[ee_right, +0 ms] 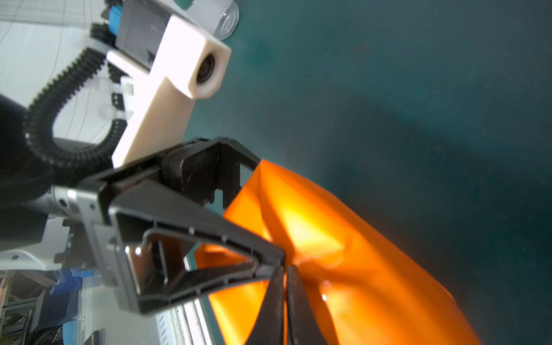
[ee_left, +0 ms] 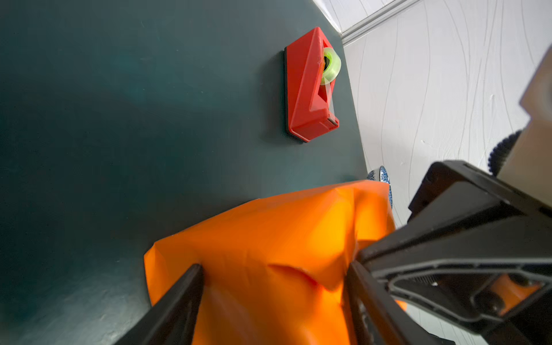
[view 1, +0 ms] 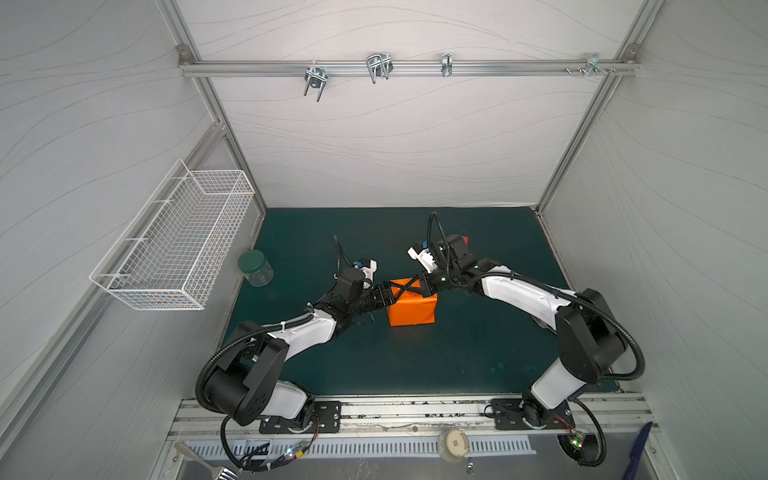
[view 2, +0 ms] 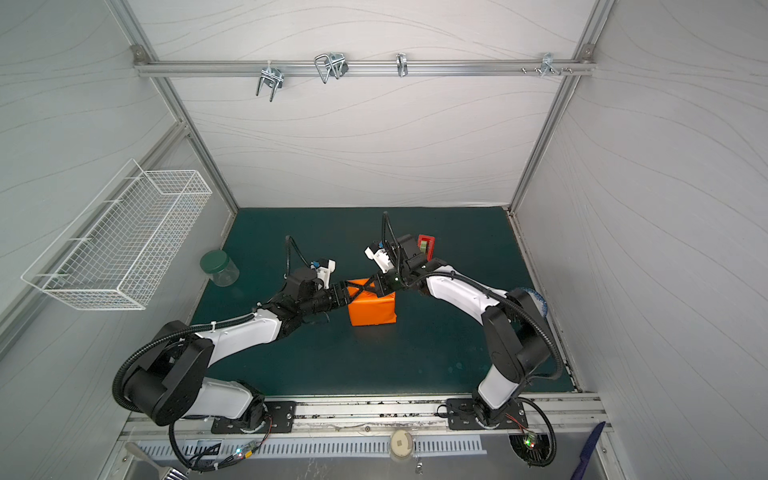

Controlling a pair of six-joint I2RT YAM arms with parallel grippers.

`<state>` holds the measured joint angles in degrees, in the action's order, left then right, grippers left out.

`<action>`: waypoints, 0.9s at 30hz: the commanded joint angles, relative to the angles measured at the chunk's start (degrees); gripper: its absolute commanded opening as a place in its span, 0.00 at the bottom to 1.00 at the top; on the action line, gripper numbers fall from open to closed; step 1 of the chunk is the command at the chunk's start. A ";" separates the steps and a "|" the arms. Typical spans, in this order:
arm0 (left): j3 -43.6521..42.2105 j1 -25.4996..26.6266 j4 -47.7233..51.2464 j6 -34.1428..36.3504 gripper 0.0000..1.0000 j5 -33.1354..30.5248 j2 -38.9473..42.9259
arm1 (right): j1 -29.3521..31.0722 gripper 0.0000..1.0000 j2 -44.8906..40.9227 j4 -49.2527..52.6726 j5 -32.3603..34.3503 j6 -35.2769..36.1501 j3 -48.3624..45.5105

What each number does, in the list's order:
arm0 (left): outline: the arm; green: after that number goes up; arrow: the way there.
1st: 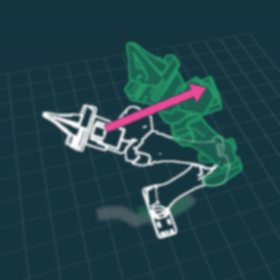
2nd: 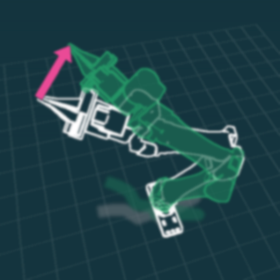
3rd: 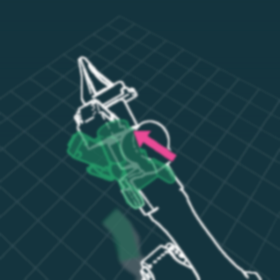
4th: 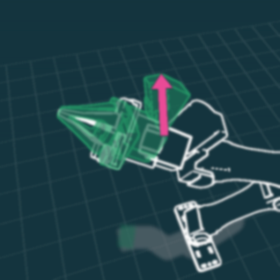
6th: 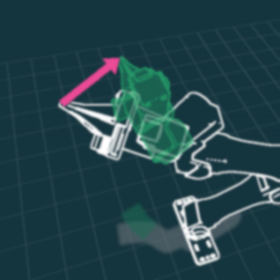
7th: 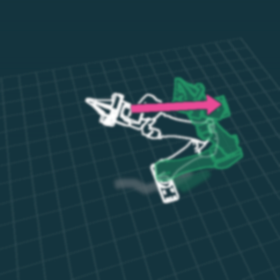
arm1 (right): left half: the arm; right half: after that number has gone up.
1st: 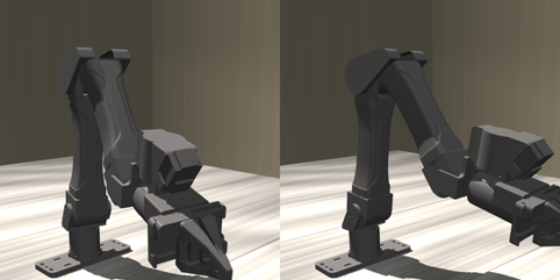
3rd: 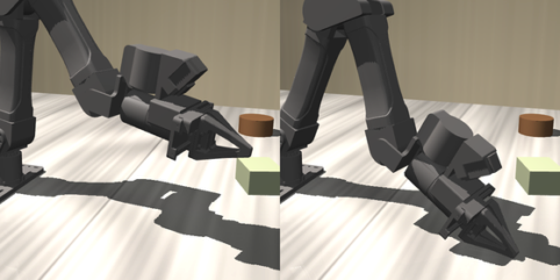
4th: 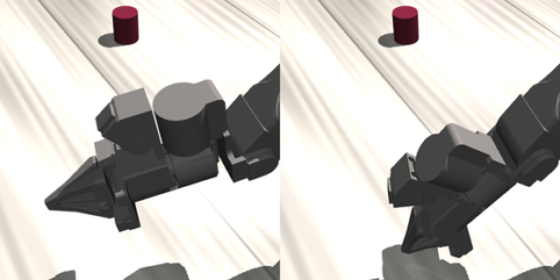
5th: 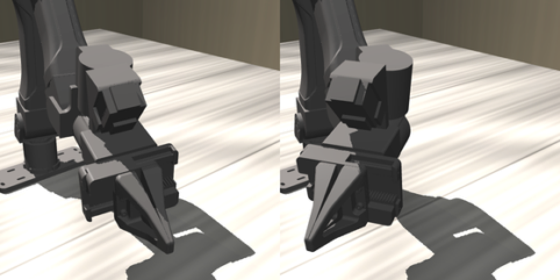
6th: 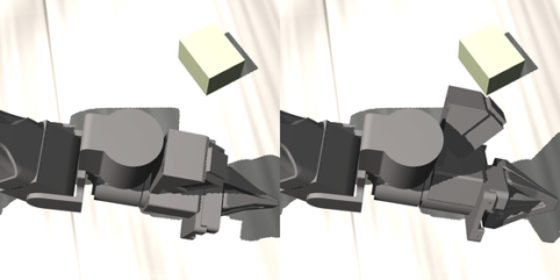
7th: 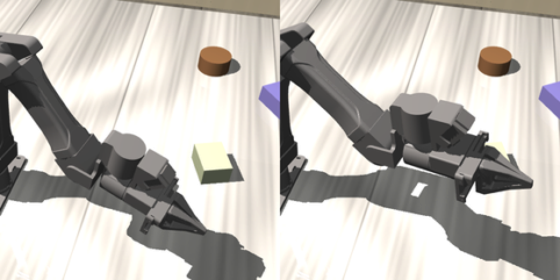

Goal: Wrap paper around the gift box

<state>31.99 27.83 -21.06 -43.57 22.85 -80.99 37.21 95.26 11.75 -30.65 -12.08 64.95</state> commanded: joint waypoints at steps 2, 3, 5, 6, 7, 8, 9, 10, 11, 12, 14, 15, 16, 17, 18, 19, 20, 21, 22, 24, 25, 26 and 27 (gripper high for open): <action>-2.55 1.04 12.72 2.09 0.76 -0.18 -2.29 | -1.50 0.12 3.77 1.96 2.36 -0.45 2.22; -2.59 1.01 12.79 2.08 0.76 -0.18 -2.20 | -1.68 0.13 2.84 2.13 2.11 -0.37 2.45; -2.54 1.04 12.86 2.03 0.76 -0.22 -2.09 | -1.67 0.16 -0.37 2.94 2.22 0.34 2.24; -2.47 1.01 12.89 2.12 0.76 -0.18 -2.15 | -1.66 0.18 -2.00 3.20 1.78 0.42 1.68; -2.51 1.01 12.91 2.17 0.75 -0.18 -2.08 | -1.54 0.20 -3.97 3.07 1.11 0.41 0.62; -2.49 1.06 12.89 2.19 0.76 -0.26 -2.07 | -1.41 0.22 -5.97 2.78 0.86 0.26 -0.72; -2.50 1.06 12.93 2.22 0.76 -0.35 -2.07 | -1.13 0.22 -7.67 2.73 0.71 0.16 -1.96; -2.38 1.07 12.92 2.19 0.76 -0.35 -2.06 | -0.68 0.23 -9.30 2.75 0.77 0.17 -3.33; -2.38 1.06 12.95 2.18 0.76 -0.47 -1.99 | -0.23 0.23 -10.78 2.68 0.77 -0.13 -4.74; -2.37 1.05 12.97 2.14 0.76 -0.48 -1.98 | 0.20 0.22 -11.64 2.52 0.54 -0.42 -5.88; -2.20 1.08 13.23 2.25 0.76 -0.52 -2.07 | 1.16 0.21 -12.84 1.41 -0.06 -1.38 -8.52; -2.15 1.04 13.40 2.31 0.76 -0.69 -2.04 | 1.47 0.21 -12.88 0.80 -0.31 -1.76 -9.29; -1.95 1.07 13.51 2.42 0.76 -0.78 -2.08 | 1.79 0.20 -12.53 0.33 -0.58 -1.82 -9.95; -1.84 1.07 13.56 2.38 0.76 -0.81 -2.13 | 2.11 0.20 -11.87 -0.02 -0.71 -1.84 -10.14; -1.70 1.06 13.59 2.39 0.76 -0.84 -2.22 | 2.28 0.20 -11.08 -0.01 -0.87 -1.85 -10.11; -1.51 1.06 13.63 2.40 0.75 -0.79 -2.33 | 2.32 0.19 -10.17 0.03 -1.40 -1.82 -9.85; -1.46 1.08 13.61 2.44 0.76 -0.80 -2.37 | 2.42 0.19 -9.29 -0.03 -1.60 -1.42 -9.76; -1.47 1.08 13.61 2.43 0.76 -0.88 -2.42 | 2.42 0.18 -8.73 0.22 -1.60 -1.08 -9.68; -1.34 1.05 13.66 2.28 0.76 -0.93 -2.41 | 2.32 0.17 -8.23 1.14 -1.52 -0.64 -9.58; -1.24 1.08 13.80 2.20 0.76 -0.88 -2.25 | 2.05 0.17 -8.83 2.96 -1.65 0.27 -10.19; -1.23 1.07 13.83 2.19 0.76 -0.88 -2.00 | 1.78 0.17 -10.05 3.35 -1.70 0.47 -11.09; -1.11 1.05 13.94 2.17 0.76 -0.89 -1.72 | 1.32 0.17 -11.70 3.59 -1.84 0.49 -12.07; -0.76 1.05 14.21 2.02 0.76 -0.96 -1.37 | 0.78 0.17 -13.42 4.01 -2.08 0.47 -12.73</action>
<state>32.49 27.90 -19.51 -43.00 22.94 -80.51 38.79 84.33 11.38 -32.51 -13.37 54.81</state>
